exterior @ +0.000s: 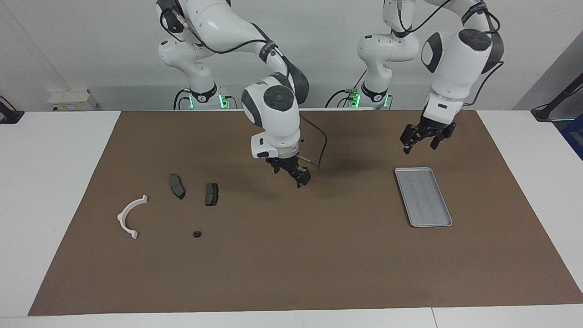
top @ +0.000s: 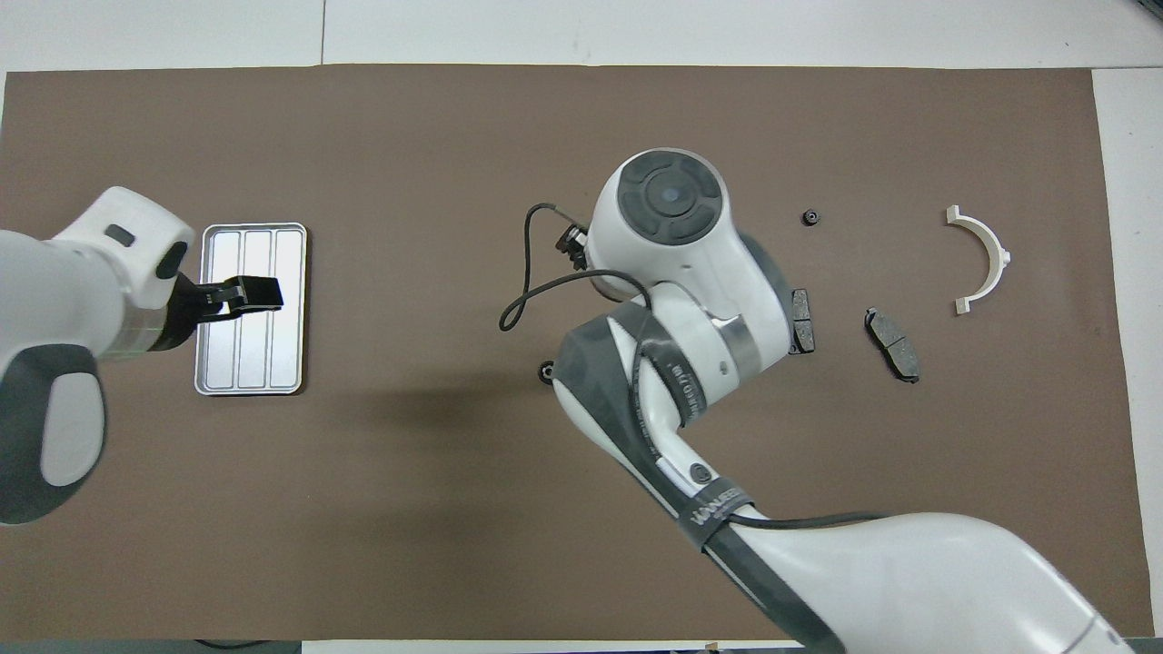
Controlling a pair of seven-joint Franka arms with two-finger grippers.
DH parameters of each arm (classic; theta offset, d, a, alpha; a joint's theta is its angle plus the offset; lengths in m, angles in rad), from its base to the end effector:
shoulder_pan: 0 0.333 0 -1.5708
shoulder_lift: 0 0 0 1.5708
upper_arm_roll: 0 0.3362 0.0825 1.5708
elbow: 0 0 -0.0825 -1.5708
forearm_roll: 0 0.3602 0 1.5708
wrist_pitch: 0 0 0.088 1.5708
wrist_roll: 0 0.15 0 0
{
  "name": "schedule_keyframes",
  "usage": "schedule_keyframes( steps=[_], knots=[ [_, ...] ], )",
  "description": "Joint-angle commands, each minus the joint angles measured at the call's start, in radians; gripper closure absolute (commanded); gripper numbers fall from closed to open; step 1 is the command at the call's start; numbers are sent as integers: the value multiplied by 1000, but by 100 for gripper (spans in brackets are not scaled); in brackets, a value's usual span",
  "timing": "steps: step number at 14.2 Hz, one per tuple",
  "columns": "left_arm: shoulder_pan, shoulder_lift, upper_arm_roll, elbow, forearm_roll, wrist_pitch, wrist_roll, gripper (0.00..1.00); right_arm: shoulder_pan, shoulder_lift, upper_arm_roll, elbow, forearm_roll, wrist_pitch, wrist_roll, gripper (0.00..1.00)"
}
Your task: Pick bearing gear from pile to tray
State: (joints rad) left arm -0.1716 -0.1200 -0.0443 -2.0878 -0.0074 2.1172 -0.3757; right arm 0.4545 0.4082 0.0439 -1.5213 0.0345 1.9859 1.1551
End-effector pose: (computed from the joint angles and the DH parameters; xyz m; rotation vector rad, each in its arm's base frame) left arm 0.5029 -0.1115 0.4782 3.0788 0.2516 0.2204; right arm 0.5902 0.3208 0.4152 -2.8941 1.0137 -0.0033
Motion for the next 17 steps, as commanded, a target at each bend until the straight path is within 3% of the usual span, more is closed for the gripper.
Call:
schedule_keyframes(
  steps=[1, 4, 6, 8, 11, 17],
  knots=[
    [-155, 89, 12, -25, -8, 128, -200, 0, -109, -31, 14, -3, -24, -39, -214, 0],
    [-270, 152, 12, -17, -3, 164, -317, 0, -242, -26, 14, -16, -31, -22, -449, 0],
    [-379, 247, 15, 14, 44, 153, -432, 0, -333, -19, 14, -22, -33, -22, -555, 0],
    [-417, 322, 7, 69, 81, 153, -503, 0, -378, -11, 14, -45, -85, 5, -609, 0],
    [-483, 376, 6, 101, 79, 159, -569, 0, -424, 3, 14, -115, -131, 123, -655, 0],
    [-503, 396, 4, 101, 28, 173, -562, 0, -430, 90, 14, -97, -142, 205, -646, 0]
  ],
)
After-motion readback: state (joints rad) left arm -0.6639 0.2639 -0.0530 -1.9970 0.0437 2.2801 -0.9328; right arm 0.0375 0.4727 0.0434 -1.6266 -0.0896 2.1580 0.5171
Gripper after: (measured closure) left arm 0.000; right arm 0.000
